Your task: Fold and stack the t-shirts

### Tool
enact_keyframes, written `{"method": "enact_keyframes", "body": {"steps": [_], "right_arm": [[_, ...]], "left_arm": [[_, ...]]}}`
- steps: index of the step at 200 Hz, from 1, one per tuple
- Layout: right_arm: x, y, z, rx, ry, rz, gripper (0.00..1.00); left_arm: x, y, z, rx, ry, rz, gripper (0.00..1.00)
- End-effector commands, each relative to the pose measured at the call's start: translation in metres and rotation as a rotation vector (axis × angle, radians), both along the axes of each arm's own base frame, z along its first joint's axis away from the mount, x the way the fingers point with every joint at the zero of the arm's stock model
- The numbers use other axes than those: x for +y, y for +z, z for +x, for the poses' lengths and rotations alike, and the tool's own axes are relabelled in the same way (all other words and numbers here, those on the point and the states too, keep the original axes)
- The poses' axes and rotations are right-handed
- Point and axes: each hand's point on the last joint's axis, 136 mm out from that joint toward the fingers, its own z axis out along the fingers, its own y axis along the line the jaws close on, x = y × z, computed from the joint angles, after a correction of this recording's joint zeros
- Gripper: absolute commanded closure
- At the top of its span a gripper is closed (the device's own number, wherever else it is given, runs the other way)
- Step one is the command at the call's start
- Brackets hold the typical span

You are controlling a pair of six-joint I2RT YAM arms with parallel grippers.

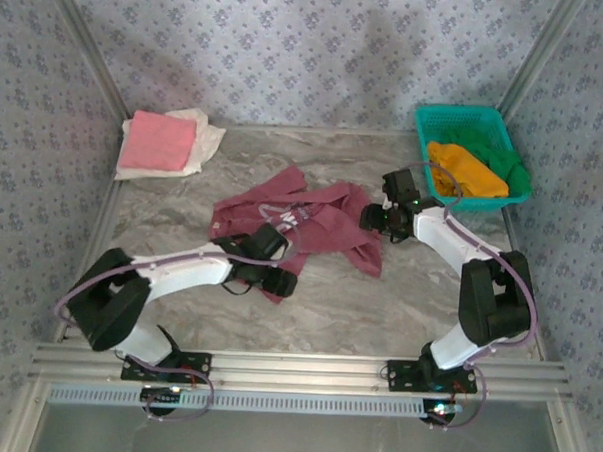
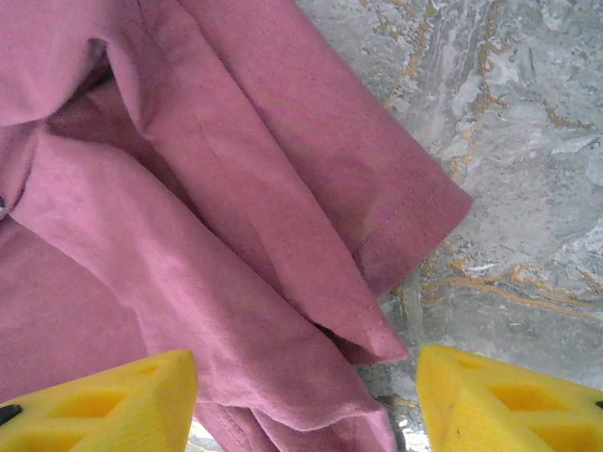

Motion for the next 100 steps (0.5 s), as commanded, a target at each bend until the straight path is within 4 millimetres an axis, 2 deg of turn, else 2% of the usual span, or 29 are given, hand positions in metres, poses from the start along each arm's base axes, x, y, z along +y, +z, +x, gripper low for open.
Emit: {"method": "enact_keyframes", "body": {"steps": [1,18,32,42,52,83,100], "right_arm": [[0.001,0.006,0.003,0.004,-0.038,0.053,0.35],[-0.008,-0.002,-0.011,0.048,-0.076,0.055,0.35],[-0.013,-0.007,-0.025,0.078,-0.093,0.083,0.35],[-0.015,-0.01,-0.037,0.1,-0.108,0.117,0.34],[-0.019,-0.014,-0.049,0.122,-0.125,0.141,0.34],[-0.023,-0.032,-0.092,0.239,-0.148,0.178,0.34],[-0.014,-0.041,-0.103,0.256,-0.133,0.251,0.32]], "left_arm": [[-0.01,-0.007,0.006,-0.045,-0.047,0.058,0.25],[-0.001,-0.018,0.009,-0.059,-0.013,0.105,0.47],[0.013,-0.019,0.012,-0.09,0.014,0.162,0.71],[0.024,-0.02,0.014,-0.113,0.03,0.198,0.81],[0.034,-0.018,0.014,-0.119,0.045,0.228,1.0],[0.058,0.016,0.02,-0.198,0.109,0.245,1.0],[0.068,0.032,0.023,-0.216,0.16,0.184,1.0]]}}
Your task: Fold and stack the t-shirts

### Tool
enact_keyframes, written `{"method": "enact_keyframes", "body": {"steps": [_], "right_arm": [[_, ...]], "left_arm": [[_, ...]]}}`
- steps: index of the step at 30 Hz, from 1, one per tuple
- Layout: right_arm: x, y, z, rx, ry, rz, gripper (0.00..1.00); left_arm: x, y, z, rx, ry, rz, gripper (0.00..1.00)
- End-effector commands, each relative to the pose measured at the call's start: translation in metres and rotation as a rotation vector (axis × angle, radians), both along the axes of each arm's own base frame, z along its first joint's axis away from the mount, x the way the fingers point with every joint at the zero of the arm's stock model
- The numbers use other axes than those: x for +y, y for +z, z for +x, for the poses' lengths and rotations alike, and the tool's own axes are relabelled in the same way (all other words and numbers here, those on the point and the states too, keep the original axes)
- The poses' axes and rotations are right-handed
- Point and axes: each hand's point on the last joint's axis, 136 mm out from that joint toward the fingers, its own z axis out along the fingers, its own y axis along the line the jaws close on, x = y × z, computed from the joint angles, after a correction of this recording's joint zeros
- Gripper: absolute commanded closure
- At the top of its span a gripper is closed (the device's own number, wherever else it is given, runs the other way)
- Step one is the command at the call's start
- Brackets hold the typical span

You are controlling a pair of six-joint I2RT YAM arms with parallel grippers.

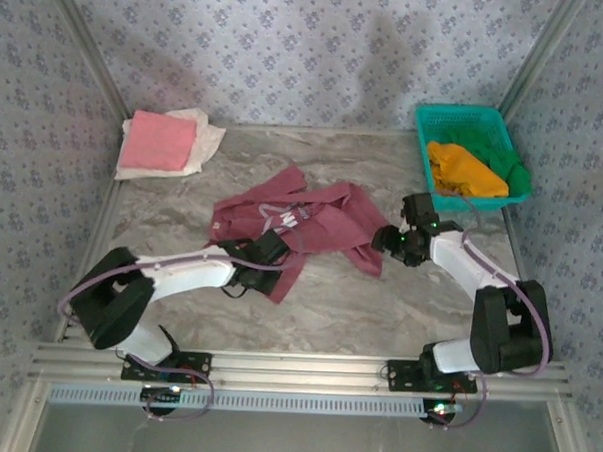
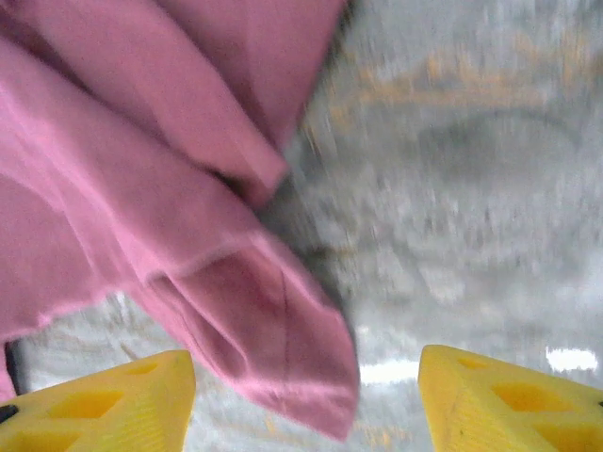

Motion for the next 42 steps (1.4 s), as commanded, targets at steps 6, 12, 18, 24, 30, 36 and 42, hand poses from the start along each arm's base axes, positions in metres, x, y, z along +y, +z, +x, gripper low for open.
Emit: {"method": "enact_keyframes", "body": {"steps": [6,12,18,24,30,36,42], "right_arm": [[0.027,-0.026,-0.035,0.098,0.003,0.196,0.36],[0.028,-0.028,-0.023,0.067,-0.002,0.198,0.37],[0.027,-0.036,-0.021,0.076,-0.005,0.193,0.38],[0.026,-0.04,-0.021,0.073,-0.01,0.194,0.39],[0.022,-0.042,-0.021,0.073,-0.022,0.192,0.41],[0.019,-0.034,-0.018,0.051,-0.032,0.2,0.71],[0.016,-0.01,-0.009,-0.005,-0.025,0.184,1.0]], "left_arm": [[0.035,0.047,0.007,-0.098,0.09,-0.078,1.0],[-0.028,0.043,-0.006,-0.06,-0.094,-0.193,0.2],[-0.057,0.008,-0.021,-0.012,-0.208,-0.065,0.07],[-0.039,-0.026,-0.022,-0.003,-0.193,0.111,0.21],[-0.023,-0.03,-0.019,-0.031,-0.173,0.172,0.84],[0.0,-0.007,-0.008,-0.092,-0.102,0.228,1.0],[0.022,0.032,0.008,-0.142,-0.009,0.113,1.0]]}}
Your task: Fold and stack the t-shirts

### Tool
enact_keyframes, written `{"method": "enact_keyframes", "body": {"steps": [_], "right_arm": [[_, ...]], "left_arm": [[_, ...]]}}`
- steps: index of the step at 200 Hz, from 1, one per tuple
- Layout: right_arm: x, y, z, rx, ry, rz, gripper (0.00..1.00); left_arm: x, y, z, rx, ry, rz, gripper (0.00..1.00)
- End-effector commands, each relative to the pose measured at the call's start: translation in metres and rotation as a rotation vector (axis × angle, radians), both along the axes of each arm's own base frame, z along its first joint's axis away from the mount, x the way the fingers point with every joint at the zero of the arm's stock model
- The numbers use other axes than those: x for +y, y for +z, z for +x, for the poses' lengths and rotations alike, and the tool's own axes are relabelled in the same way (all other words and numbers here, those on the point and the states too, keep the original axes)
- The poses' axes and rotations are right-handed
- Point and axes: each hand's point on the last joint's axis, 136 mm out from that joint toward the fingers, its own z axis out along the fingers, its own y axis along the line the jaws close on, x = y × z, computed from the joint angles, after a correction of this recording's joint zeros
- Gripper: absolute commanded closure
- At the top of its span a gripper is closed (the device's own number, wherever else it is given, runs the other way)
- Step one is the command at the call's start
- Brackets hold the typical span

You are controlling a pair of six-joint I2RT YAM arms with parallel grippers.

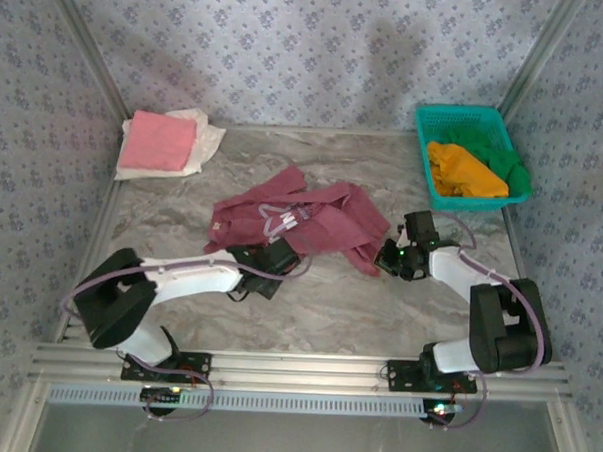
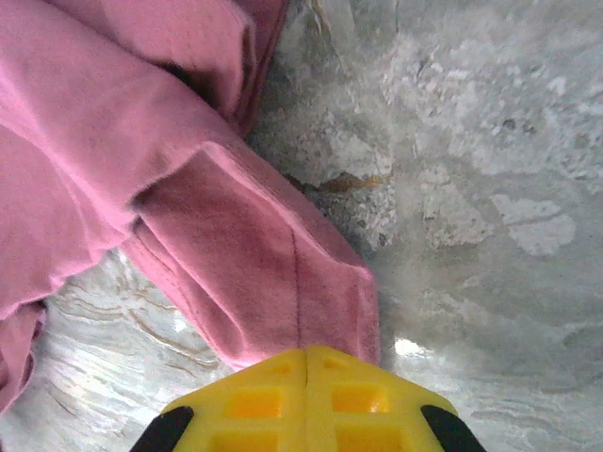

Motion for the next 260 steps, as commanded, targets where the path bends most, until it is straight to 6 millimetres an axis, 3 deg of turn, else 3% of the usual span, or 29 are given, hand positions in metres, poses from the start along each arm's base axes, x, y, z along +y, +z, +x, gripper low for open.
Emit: {"method": "enact_keyframes", "body": {"steps": [1,54,65,93,138,168,187,200,238,260], "right_arm": [[-0.002,0.022,0.006,-0.042,0.002,-0.003,1.0],[-0.009,0.062,0.01,-0.116,0.001,-0.029,1.0],[-0.011,0.058,0.008,-0.104,-0.006,-0.033,1.0],[-0.011,0.035,0.0,-0.016,-0.034,-0.004,0.59],[-0.005,0.005,-0.008,0.079,-0.049,0.021,0.46],[0.003,-0.008,-0.006,0.09,-0.021,0.034,0.45],[0.013,-0.014,0.0,0.084,0.003,0.05,0.47],[0.02,-0.015,0.003,0.077,0.019,0.06,0.54],[0.022,-0.007,0.014,0.032,-0.006,0.061,1.0],[0.01,0.007,0.023,-0.011,-0.018,0.018,1.0]], "left_arm": [[0.024,0.031,0.008,-0.061,0.058,-0.039,1.0],[0.06,0.087,0.023,-0.186,0.137,-0.16,1.0],[0.065,0.097,0.025,-0.212,0.144,-0.177,1.0],[0.084,0.113,0.023,-0.27,0.187,-0.163,1.0],[0.108,0.11,0.016,-0.283,0.26,-0.193,1.0],[0.119,0.106,0.016,-0.287,0.304,-0.194,1.0],[0.122,0.108,0.018,-0.295,0.318,-0.207,1.0],[0.123,0.111,0.019,-0.301,0.323,-0.211,1.0],[0.139,0.121,0.021,-0.327,0.376,-0.198,1.0],[0.15,0.125,0.024,-0.346,0.42,-0.215,1.0]]}}
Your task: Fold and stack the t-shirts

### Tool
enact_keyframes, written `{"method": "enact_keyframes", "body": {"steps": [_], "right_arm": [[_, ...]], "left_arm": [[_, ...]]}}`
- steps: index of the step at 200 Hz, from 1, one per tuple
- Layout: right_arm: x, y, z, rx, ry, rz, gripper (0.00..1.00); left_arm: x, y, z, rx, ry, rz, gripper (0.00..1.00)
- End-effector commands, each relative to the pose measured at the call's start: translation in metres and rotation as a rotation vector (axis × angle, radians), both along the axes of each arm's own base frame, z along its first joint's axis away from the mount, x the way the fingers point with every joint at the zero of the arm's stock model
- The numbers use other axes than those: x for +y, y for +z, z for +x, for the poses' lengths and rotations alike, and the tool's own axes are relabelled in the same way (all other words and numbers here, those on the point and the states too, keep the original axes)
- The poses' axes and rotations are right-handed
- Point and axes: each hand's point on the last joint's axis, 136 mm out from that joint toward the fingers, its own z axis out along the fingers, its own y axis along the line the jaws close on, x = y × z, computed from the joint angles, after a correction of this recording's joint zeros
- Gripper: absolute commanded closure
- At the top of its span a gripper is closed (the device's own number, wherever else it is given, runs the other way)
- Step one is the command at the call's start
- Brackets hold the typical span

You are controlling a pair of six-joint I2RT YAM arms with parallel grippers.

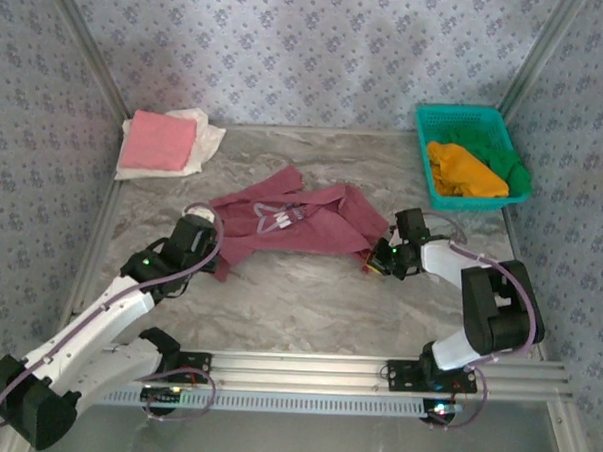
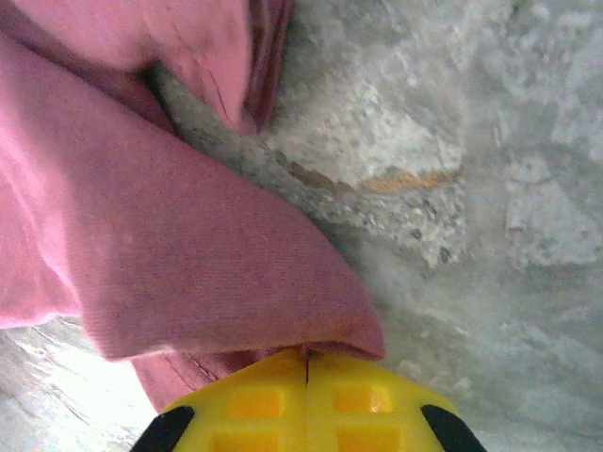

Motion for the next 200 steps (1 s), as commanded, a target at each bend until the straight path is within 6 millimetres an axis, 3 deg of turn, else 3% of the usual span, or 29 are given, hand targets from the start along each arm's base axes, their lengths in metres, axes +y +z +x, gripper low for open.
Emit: {"method": "enact_keyframes", "body": {"steps": [1,27,75,106,113,151,180,200], "right_arm": [[-0.009,0.022,0.019,-0.079,-0.02,-0.024,1.0],[-0.031,0.052,0.037,-0.154,-0.019,-0.102,1.0],[-0.063,0.109,0.087,-0.327,-0.031,-0.22,1.0],[-0.068,0.147,0.133,-0.463,0.038,-0.328,1.0],[-0.068,0.168,0.149,-0.516,0.046,-0.34,1.0],[-0.061,0.233,0.2,-0.68,0.084,-0.359,1.0],[-0.055,0.303,0.243,-0.858,0.075,-0.339,1.0],[-0.05,0.356,0.268,-0.99,0.067,-0.322,1.0]], "left_arm": [[0.017,0.015,0.002,-0.036,0.066,-0.013,1.0],[0.037,0.023,0.01,-0.06,0.166,-0.046,1.0],[0.04,0.05,0.039,-0.171,0.176,-0.127,1.0],[0.025,0.089,0.09,-0.271,0.113,-0.174,1.0],[0.022,0.1,0.104,-0.293,0.096,-0.167,1.0],[0.015,0.164,0.17,-0.415,0.019,-0.119,1.0],[0.006,0.21,0.233,-0.482,-0.053,-0.107,1.0],[0.001,0.254,0.275,-0.541,-0.092,-0.087,1.0]]}}
